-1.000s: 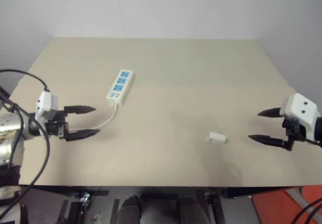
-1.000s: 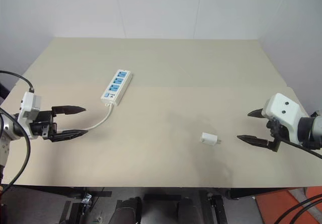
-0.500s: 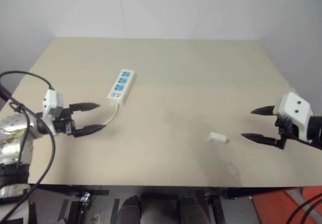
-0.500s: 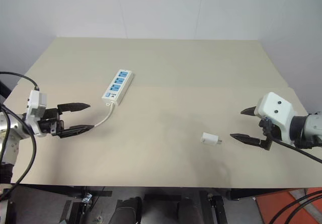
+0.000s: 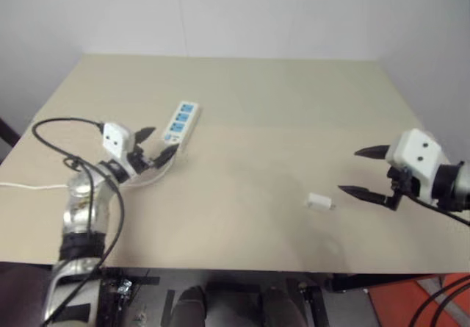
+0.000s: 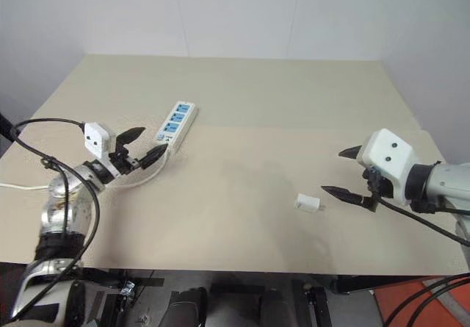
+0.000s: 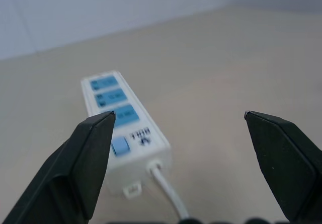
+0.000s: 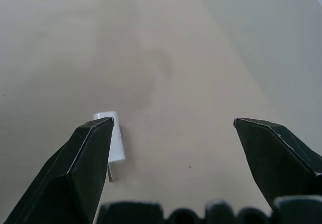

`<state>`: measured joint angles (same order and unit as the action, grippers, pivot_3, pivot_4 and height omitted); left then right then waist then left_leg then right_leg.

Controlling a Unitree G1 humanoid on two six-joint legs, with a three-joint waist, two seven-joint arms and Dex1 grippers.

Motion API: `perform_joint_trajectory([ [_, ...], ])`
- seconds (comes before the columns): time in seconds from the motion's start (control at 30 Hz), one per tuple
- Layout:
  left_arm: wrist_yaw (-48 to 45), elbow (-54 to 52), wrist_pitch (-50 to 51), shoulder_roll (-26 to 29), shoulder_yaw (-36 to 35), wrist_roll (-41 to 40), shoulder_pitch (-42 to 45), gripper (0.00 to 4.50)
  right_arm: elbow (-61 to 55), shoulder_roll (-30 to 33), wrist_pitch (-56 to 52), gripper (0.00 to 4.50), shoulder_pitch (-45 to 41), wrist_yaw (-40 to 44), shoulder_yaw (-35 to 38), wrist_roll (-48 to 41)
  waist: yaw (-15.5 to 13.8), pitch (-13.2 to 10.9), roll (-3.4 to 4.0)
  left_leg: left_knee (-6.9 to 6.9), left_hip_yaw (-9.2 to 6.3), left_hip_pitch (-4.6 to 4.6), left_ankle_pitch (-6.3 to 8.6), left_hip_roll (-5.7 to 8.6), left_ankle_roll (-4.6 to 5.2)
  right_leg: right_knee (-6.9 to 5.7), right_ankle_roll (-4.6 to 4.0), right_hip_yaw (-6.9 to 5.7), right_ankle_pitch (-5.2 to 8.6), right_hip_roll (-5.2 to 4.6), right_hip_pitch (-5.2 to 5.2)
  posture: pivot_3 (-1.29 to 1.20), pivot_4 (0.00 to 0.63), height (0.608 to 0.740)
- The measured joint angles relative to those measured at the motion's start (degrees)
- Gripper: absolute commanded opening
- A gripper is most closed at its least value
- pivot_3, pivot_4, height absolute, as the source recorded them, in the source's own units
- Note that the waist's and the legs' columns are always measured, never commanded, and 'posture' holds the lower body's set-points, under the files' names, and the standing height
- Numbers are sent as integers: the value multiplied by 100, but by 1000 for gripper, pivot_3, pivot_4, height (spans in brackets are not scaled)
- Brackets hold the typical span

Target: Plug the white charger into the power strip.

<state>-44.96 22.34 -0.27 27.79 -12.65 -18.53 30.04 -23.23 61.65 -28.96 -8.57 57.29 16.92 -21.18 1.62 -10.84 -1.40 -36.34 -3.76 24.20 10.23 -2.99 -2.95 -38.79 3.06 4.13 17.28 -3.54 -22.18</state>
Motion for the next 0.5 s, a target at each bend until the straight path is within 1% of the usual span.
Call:
perform_joint_trajectory([
  [0.1,541,234,-280,-375,5,98,135,4472,-23,-51,-29,4500,41,-62,-42,2,-20,0,0,0,0,-2,0,1,0,-6,-1,1,0,0,-1,0,150,740],
  [0.23,1106,963,-750,-521,38,510,388,4472,-86,-52,-43,4500,41,-132,-42,5,-31,0,0,-3,0,-4,-1,2,-1,-8,0,1,0,1,0,0,150,740],
  [0.33,1514,1312,-877,-614,29,631,602,4472,-97,-66,-41,4500,41,-189,-82,34,-62,1,0,-6,0,-1,-1,3,-1,-8,1,1,-1,0,0,0,150,740],
  [0.43,1739,1600,-976,-635,26,730,716,4472,-106,-131,-41,4500,45,-279,-164,76,-68,1,0,-5,0,-2,-1,3,-1,-7,1,1,0,0,0,0,150,740],
  [0.5,1731,1750,-926,-676,27,721,731,4472,-126,-171,-41,4500,61,-312,-198,77,-67,1,0,-5,0,-2,-1,3,-2,-8,1,1,-1,0,0,0,150,740],
])
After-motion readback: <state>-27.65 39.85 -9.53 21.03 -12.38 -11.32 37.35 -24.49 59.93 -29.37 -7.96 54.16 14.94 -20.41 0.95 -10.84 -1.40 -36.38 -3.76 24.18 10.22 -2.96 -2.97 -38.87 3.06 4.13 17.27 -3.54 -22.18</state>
